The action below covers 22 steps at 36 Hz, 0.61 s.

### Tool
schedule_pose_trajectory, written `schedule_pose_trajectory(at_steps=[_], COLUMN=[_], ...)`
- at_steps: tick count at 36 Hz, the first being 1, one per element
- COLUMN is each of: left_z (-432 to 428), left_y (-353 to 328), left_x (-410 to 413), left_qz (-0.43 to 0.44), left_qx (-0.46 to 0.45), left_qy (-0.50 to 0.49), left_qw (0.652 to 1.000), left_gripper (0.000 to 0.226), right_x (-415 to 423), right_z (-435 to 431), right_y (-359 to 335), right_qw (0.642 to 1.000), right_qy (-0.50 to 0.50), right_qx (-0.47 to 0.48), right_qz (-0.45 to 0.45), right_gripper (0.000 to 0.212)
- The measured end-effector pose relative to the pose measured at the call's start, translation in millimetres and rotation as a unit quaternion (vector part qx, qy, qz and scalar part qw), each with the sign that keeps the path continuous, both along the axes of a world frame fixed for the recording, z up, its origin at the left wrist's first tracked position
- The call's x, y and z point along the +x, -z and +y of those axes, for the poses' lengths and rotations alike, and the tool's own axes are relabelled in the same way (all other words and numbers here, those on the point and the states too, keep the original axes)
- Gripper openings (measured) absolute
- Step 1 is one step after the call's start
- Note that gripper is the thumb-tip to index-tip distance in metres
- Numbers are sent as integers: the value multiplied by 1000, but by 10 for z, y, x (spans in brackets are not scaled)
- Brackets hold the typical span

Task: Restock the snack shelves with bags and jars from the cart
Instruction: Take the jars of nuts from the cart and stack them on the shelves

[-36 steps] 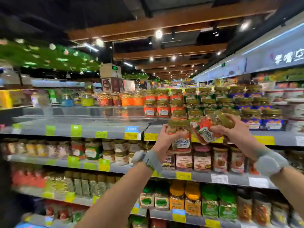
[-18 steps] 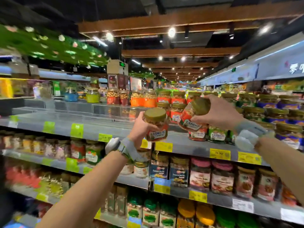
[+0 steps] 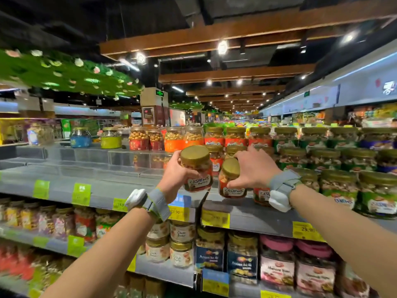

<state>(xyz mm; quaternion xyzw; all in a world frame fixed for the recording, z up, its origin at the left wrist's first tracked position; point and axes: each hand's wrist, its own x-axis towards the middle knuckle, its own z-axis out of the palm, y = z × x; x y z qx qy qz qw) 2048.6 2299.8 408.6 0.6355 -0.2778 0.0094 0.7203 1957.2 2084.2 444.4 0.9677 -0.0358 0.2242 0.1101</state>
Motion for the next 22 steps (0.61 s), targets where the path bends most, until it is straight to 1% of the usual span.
schedule_pose_trajectory(at_steps=[2,5,9,14,17,22], left_z=[-25,-81,-102,-85,-93,-139], left_y=[-6,25,49,71,85,121], left_x=[86,223,388,663,799,930], left_qz=[-2,-3,6,6,2,-4], left_qx=[10,25,33,43,51,62], left_qy=[2,33,68,105,111,128], left_qw=[1000,999,997,994,993,990], left_gripper=[83,80,89,93,96,99], right_x=[92,243,378,478,493,493], right_z=[-36,-91,-121,-128,-126,-82], right_y=[47,158,200,122,113,102], right_qw=[1000,999,997,990,989,983], right_qy=[14,40,68,113,125,149], right_qx=[-4,-5,20,-16,-6,-14], right_qz=[11,26,39,80,84,106], right_gripper=[77,85,83,99,106,104])
